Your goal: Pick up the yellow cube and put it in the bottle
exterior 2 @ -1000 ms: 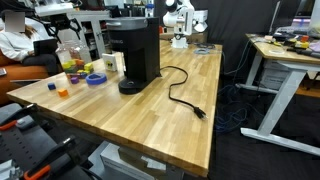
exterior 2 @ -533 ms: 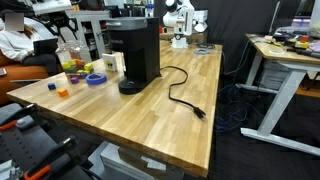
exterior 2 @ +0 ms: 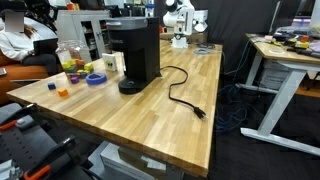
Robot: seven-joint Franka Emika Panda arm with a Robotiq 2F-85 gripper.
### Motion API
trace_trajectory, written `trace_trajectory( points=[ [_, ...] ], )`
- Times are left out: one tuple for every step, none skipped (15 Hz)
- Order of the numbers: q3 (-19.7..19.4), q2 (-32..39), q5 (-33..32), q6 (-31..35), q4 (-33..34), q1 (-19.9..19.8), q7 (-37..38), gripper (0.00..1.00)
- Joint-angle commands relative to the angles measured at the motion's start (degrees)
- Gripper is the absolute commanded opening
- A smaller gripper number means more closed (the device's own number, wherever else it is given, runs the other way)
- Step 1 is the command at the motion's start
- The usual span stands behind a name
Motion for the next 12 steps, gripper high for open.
trace_trajectory(
  points=[
    [1.78, -7.78, -1.43, 2.71, -6.99, 0.32, 4.82, 0.0],
    [2.56, -9.52, -1.25, 3.02, -8.72, 0.41, 6.45, 0.0],
    [3.35, -11.18, -1.31, 3.19, -10.3, 0.43, 8.11, 0.0],
    [4.17, -12.83, -1.01, 3.45, -12.08, 0.43, 9.65, 0.0],
    [4.91, -14.27, -1.02, 3.66, -13.62, 0.33, 11.16, 0.0],
    [5.59, -15.89, -0.76, 3.95, -15.34, 0.24, 12.7, 0.0],
    [6.2, -17.71, -0.52, 4.36, -17.21, 0.1, 14.37, 0.0],
    [6.68, -19.34, -0.13, 4.71, -18.84, 0.02, 15.65, 0.0],
    [7.1, -21.51, 0.3, 4.91, -20.81, 0.01, 16.9, 0.0],
    [7.39, -23.63, 0.93, 5.06, -22.66, 0.15, 17.86, 0.0],
    [7.48, -26.17, 1.92, 5.19, -24.83, 0.58, 18.59, 0.0],
    [7.39, -28.84, 3.23, 5.23, -27.04, 1.24, 18.96, 0.0]
  ],
)
